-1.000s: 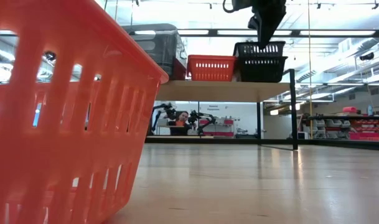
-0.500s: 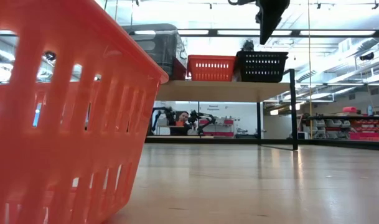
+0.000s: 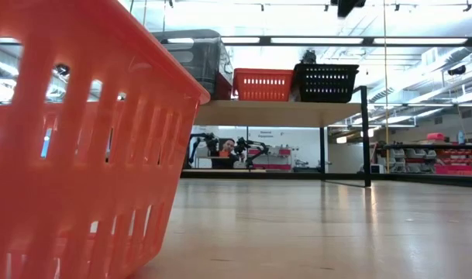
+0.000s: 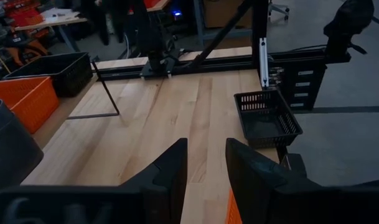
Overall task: Stack baskets on shelf by color
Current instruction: Stack the black bin on the stacked black bins on the shelf
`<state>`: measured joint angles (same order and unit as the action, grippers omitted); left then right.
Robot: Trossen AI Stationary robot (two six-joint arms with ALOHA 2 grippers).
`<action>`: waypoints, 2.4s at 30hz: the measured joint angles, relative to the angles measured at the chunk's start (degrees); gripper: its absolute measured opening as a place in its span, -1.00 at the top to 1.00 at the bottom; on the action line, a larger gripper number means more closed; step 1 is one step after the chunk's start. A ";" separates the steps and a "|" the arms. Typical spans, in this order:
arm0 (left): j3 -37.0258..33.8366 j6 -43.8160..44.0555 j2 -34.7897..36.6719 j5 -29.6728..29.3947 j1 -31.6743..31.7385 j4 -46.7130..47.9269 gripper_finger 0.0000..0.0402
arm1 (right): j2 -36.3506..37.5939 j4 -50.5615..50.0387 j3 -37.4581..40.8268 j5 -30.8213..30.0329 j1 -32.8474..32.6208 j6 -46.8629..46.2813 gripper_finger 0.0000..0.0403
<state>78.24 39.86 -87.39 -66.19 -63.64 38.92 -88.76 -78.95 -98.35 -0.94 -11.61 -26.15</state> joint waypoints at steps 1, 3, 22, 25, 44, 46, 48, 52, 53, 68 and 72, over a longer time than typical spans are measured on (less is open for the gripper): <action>0.00 0.00 0.00 0.04 0.00 0.02 0.42 | -0.16 1.19 -0.02 0.06 -1.84 -1.39 0.14; 0.00 0.00 0.00 0.04 0.00 0.00 0.42 | -0.89 3.52 -0.02 -0.39 -5.37 -3.74 0.14; 0.00 1.95 -1.91 0.22 0.11 -1.46 0.42 | -25.23 13.68 0.00 5.01 -26.13 -7.44 0.14; 0.00 1.98 -2.37 0.28 0.15 -2.76 0.42 | -27.29 14.79 0.00 5.06 -27.15 -8.85 0.14; 0.02 -5.89 -9.08 22.42 2.18 -15.97 0.42 | -30.41 23.48 -0.02 -2.78 -31.89 -9.78 0.14; 0.02 -6.83 -10.44 25.56 2.96 -16.60 0.42 | -31.17 23.23 -0.02 -3.77 -32.15 -9.65 0.14; -0.04 -7.58 -11.50 27.74 3.68 -16.24 0.42 | -31.37 22.44 0.01 -4.90 -32.29 -9.66 0.14; -0.02 -7.74 -13.05 30.64 5.52 -16.22 0.42 | -31.70 22.14 0.06 -7.00 -32.64 -9.64 0.14; -0.02 -7.50 -13.48 31.47 6.01 -16.17 0.42 | -32.05 21.98 0.09 -7.29 -32.66 -9.64 0.14; -0.02 -7.06 -19.22 39.78 14.65 -11.93 0.42 | -35.08 21.03 0.49 -13.46 -32.19 -3.16 0.14; -0.02 -7.06 -20.74 41.80 17.05 -11.53 0.42 | -35.09 20.58 1.11 -18.10 -31.16 -0.63 0.14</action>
<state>78.22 32.80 -108.14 -24.40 -46.59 27.39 -123.85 -58.37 -97.23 -19.04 -42.77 -26.78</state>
